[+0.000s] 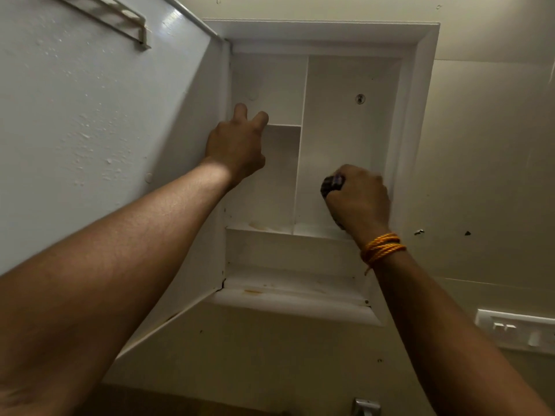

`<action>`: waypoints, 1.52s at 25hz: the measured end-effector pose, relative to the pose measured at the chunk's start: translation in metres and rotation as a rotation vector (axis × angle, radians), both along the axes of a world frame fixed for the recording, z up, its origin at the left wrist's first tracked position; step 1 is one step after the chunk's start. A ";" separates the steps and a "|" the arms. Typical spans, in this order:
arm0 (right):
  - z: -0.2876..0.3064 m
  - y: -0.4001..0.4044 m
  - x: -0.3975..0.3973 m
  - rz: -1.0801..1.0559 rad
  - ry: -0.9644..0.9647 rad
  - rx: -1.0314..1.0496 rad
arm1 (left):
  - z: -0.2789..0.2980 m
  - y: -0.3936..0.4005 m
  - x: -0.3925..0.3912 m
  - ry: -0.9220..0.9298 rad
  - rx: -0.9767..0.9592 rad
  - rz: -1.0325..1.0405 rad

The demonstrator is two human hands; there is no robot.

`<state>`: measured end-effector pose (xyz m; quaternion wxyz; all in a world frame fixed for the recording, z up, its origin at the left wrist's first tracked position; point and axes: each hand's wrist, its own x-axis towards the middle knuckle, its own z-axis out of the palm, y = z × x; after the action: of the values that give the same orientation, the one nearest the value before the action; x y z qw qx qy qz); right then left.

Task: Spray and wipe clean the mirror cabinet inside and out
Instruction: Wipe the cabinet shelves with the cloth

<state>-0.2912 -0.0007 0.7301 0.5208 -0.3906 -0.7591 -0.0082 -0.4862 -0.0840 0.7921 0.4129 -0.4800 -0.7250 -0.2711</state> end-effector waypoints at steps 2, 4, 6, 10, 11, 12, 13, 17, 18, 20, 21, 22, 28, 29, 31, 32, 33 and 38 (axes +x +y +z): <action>-0.002 0.011 -0.020 -0.067 -0.222 0.002 | 0.000 0.001 -0.002 0.013 -0.004 -0.013; -0.009 0.024 -0.038 -0.008 -0.330 -0.093 | -0.001 0.002 -0.006 0.034 -0.004 -0.022; -0.013 0.034 -0.048 0.074 -0.327 -0.183 | -0.001 0.003 -0.009 0.041 0.000 -0.036; -0.011 0.044 -0.050 0.180 -0.345 -0.298 | -0.002 0.005 -0.011 0.032 0.011 -0.071; -0.009 0.047 -0.046 0.214 -0.365 -0.344 | -0.003 0.005 -0.011 0.033 0.017 -0.076; -0.005 0.048 -0.042 0.249 -0.386 -0.399 | -0.003 0.006 -0.011 0.032 0.022 -0.078; 0.000 0.048 -0.037 0.277 -0.407 -0.449 | -0.003 0.006 -0.011 0.029 0.025 -0.076; 0.012 0.036 -0.017 0.386 -0.435 -0.569 | 0.002 0.003 -0.009 0.029 0.012 -0.047; 0.011 0.030 -0.012 0.414 -0.420 -0.575 | 0.004 0.002 -0.009 0.027 0.009 -0.047; 0.007 0.018 -0.002 0.462 -0.341 -0.600 | 0.008 -0.002 -0.010 0.032 0.005 -0.054; 0.006 0.009 0.003 0.489 -0.270 -0.624 | 0.011 -0.004 -0.011 0.035 -0.005 -0.052; 0.005 0.000 0.006 0.525 -0.167 -0.657 | 0.015 -0.005 -0.012 0.034 -0.024 -0.046; 0.005 -0.033 -0.029 0.826 0.662 -0.959 | 0.059 -0.011 -0.014 0.019 -0.173 0.106; 0.006 -0.038 -0.041 0.850 0.742 -0.966 | 0.065 -0.014 -0.014 0.028 -0.193 0.128; 0.010 -0.052 -0.067 0.907 0.872 -0.932 | 0.073 -0.019 -0.016 -0.028 -0.234 0.121; 0.014 -0.057 -0.081 0.923 0.926 -0.899 | 0.075 -0.022 -0.016 -0.075 -0.255 0.104; 0.020 -0.060 -0.096 0.920 0.975 -0.861 | 0.077 -0.025 -0.016 -0.116 -0.275 0.083; 0.046 -0.035 -0.165 0.799 0.929 -0.706 | 0.081 -0.019 -0.016 -0.167 -0.322 0.052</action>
<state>-0.4565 -0.0352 0.7763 0.5961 -0.1909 -0.5009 0.5977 -0.5020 -0.1031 0.8727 0.2759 -0.4970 -0.8029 -0.1797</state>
